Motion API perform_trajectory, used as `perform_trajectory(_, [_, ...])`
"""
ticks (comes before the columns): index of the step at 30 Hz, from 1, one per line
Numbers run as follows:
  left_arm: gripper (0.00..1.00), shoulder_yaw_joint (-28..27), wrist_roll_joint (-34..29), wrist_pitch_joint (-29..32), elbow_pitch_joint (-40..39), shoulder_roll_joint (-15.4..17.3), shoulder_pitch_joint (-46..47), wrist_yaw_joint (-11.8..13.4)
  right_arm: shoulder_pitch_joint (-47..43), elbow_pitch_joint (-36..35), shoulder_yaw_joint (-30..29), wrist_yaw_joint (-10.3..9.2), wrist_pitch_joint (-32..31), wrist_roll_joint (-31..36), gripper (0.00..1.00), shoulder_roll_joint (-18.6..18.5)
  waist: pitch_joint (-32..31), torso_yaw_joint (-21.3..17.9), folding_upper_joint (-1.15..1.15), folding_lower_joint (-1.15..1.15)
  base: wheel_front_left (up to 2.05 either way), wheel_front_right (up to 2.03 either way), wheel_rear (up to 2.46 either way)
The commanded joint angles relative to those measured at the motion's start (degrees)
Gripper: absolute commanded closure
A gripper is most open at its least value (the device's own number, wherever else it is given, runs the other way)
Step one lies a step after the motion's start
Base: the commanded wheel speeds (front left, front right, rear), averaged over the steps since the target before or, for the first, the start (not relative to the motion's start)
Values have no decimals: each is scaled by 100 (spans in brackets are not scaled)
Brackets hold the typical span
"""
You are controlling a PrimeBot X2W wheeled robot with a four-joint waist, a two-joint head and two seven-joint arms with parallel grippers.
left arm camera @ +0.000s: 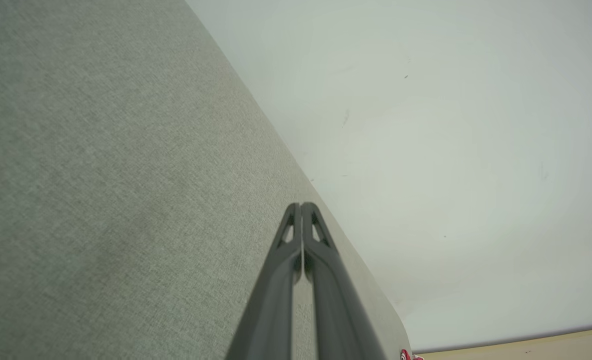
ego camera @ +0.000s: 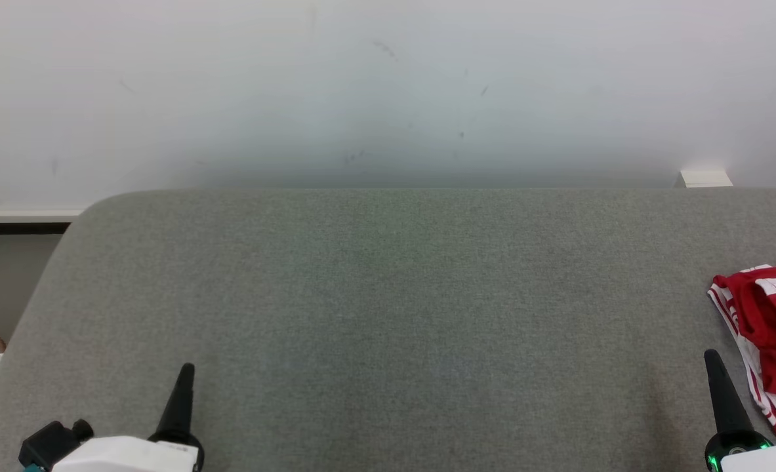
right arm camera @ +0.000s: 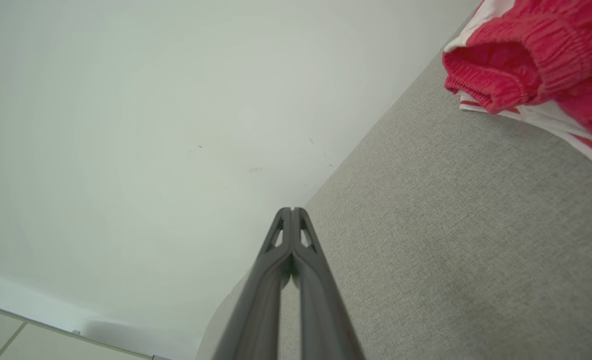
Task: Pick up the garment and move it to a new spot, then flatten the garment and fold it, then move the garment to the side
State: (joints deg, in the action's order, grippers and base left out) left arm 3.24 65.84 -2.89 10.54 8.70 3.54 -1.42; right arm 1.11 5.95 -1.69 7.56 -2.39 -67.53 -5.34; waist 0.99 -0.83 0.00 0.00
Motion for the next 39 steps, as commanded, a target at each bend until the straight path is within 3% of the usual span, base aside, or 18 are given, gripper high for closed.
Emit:
perform_trajectory(1, [100, -65, 208, 42, -13, 12, 109, -52, 131, 21, 5, -7, 19, -195, 100, -56, -3, 3, 0, 0, 0, 0, 0])
perform_trajectory(39, [100, -427, 2114, 441, 220, -188, 235, -420, 423, 572, 39, -11, 30, -2095, 100, -144, -63, 52, 0, 0, 0, 0, 0])
